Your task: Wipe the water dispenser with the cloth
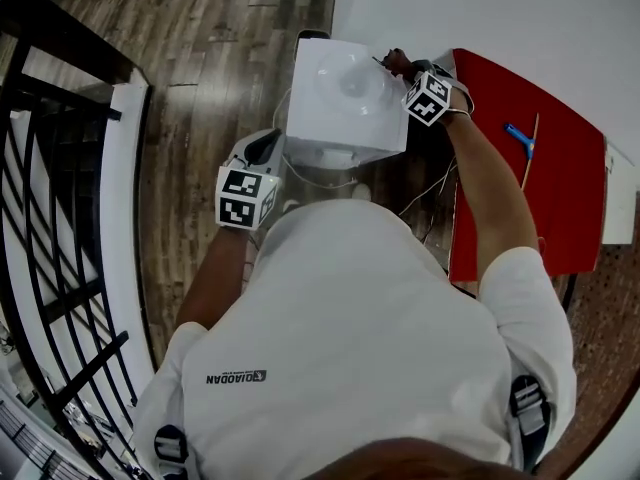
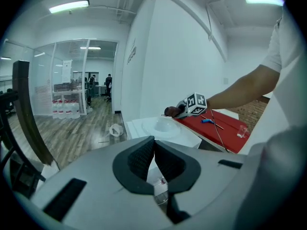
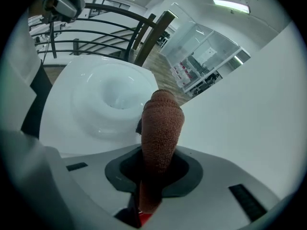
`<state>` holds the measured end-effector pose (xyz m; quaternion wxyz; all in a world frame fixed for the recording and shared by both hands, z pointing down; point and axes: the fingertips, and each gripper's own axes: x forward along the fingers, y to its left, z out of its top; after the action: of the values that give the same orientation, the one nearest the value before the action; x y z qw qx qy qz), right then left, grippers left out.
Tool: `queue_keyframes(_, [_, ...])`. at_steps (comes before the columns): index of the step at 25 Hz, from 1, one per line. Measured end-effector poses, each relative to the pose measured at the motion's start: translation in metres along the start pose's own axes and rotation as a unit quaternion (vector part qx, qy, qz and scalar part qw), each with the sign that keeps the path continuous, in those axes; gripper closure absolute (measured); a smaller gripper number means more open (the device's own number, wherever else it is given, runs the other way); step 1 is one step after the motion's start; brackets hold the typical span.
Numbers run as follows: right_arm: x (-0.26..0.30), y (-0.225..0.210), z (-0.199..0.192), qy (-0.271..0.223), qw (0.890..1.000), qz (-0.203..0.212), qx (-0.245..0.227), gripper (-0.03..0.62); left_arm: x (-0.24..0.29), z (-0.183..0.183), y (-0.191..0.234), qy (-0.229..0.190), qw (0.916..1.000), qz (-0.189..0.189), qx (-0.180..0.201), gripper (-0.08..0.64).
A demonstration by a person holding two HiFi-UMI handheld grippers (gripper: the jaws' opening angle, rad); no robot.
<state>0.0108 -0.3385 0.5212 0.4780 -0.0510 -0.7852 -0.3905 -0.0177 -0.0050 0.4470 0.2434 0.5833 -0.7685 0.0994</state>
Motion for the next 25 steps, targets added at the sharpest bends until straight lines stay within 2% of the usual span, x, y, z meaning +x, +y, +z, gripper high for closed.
queue_keyframes(7, [-0.028,0.047,-0.001,0.003,1.0,0.003,0.009,0.522,-0.004,-0.005,-0.001,0.009,0.9985,-0.042,0.033,0.56])
queue_keyframes(12, [-0.047,0.077,-0.001,0.002,1.0,0.003,0.001,0.522,-0.007,-0.009,-0.006,0.01,0.9976,-0.055,0.041,0.56])
queue_keyframes(18, [-0.067,0.105,-0.007,-0.006,1.0,0.01,-0.022,0.52,-0.014,-0.01,-0.025,0.003,0.9976,-0.053,0.045,0.56])
queue_keyframes(25, [-0.096,0.139,-0.018,-0.026,0.999,0.028,-0.035,0.522,-0.026,-0.018,-0.063,0.002,0.9988,-0.038,0.03,0.56])
